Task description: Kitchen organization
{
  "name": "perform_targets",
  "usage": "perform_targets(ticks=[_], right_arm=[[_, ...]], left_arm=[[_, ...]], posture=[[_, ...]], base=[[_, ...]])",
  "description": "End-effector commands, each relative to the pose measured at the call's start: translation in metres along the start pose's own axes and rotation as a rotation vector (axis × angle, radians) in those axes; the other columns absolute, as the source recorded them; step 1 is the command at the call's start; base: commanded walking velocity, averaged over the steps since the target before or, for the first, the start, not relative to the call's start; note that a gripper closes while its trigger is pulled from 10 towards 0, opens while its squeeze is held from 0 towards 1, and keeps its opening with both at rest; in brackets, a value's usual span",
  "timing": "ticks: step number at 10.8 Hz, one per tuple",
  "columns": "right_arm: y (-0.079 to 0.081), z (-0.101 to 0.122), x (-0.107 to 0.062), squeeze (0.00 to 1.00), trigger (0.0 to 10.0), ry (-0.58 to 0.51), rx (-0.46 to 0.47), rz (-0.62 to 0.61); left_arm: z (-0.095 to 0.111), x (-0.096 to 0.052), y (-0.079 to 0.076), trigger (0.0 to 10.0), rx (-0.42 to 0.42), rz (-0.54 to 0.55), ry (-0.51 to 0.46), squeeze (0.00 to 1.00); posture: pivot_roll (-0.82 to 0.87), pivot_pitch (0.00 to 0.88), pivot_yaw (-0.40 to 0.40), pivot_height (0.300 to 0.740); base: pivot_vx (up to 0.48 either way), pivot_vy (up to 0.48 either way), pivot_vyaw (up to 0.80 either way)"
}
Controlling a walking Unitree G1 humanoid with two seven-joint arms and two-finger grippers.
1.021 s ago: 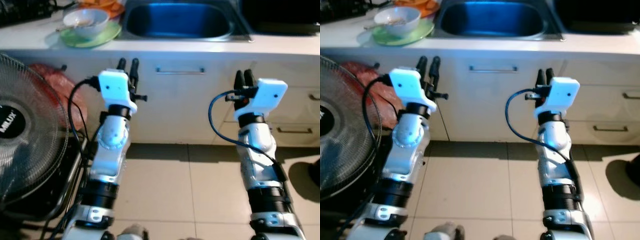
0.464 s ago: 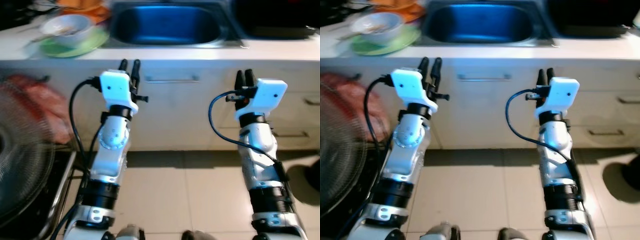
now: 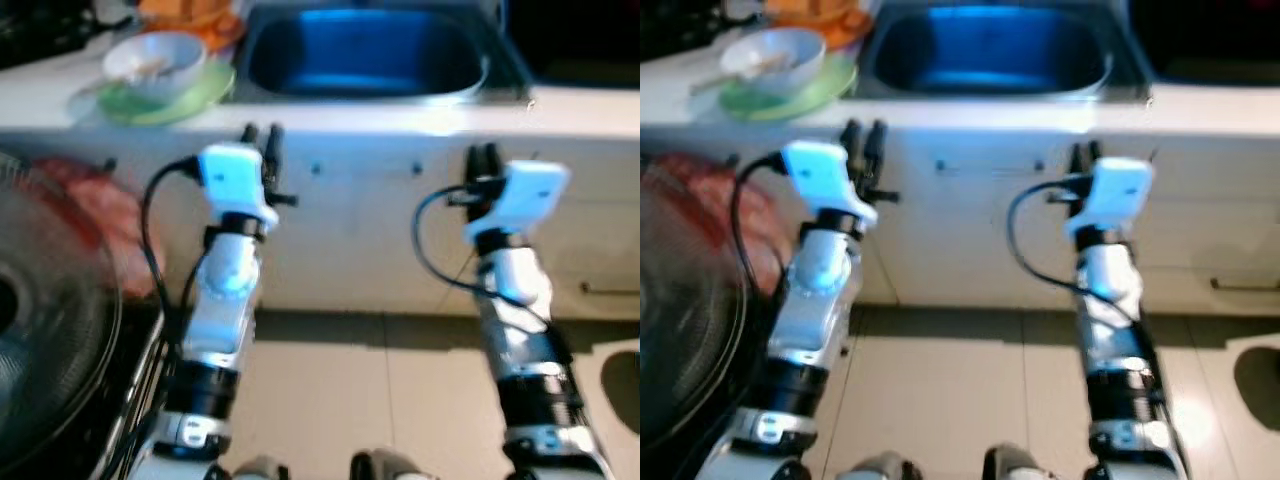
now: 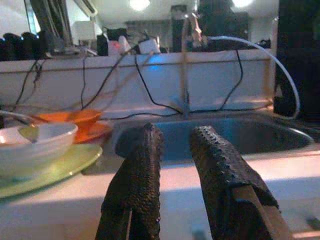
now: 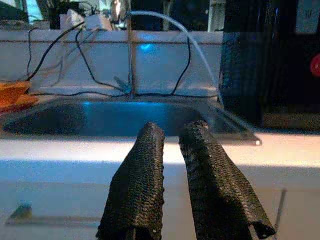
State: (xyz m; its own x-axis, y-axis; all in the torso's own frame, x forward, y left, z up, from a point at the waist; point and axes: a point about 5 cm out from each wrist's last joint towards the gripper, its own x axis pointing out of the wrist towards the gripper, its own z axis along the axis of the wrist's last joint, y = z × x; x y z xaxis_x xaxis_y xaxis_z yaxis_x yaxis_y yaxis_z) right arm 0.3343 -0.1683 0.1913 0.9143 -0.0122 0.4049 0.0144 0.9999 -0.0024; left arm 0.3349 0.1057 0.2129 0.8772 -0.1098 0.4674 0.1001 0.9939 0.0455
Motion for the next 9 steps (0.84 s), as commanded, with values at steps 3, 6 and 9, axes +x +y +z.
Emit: perform_targets(ticks=[3, 6, 9], right_arm=[[0.0086, -0.0001, -0.0001, 0.0, 10.0, 0.0, 0.012, 0.018], [0.0084, -0.0006, -0.0005, 0.0, 10.0, 0.001, -0.003, 0.021], [0.0081, -0.0014, -0.0012, 0.0, 10.0, 0.005, 0.004, 0.017]], left_arm=[[-0.0001, -0.0001, 0.0086, 10.0, 0.014, 0.015, 0.002, 0.0], [-0.0009, -0.0007, 0.0083, 10.0, 0.013, 0.011, 0.006, 0.0], [-0.0013, -0.0014, 0.0082, 10.0, 0.013, 0.01, 0.01, 0.0]], posture=[[0.02, 0.16, 0.025, 0.74], [0.02, 0.162, 0.025, 0.74], [0.02, 0.163, 0.025, 0.74]], base=[[0.374, 0.0, 0.0], [0.377, 0.0, 0.38], [0.377, 0.0, 0.0]])
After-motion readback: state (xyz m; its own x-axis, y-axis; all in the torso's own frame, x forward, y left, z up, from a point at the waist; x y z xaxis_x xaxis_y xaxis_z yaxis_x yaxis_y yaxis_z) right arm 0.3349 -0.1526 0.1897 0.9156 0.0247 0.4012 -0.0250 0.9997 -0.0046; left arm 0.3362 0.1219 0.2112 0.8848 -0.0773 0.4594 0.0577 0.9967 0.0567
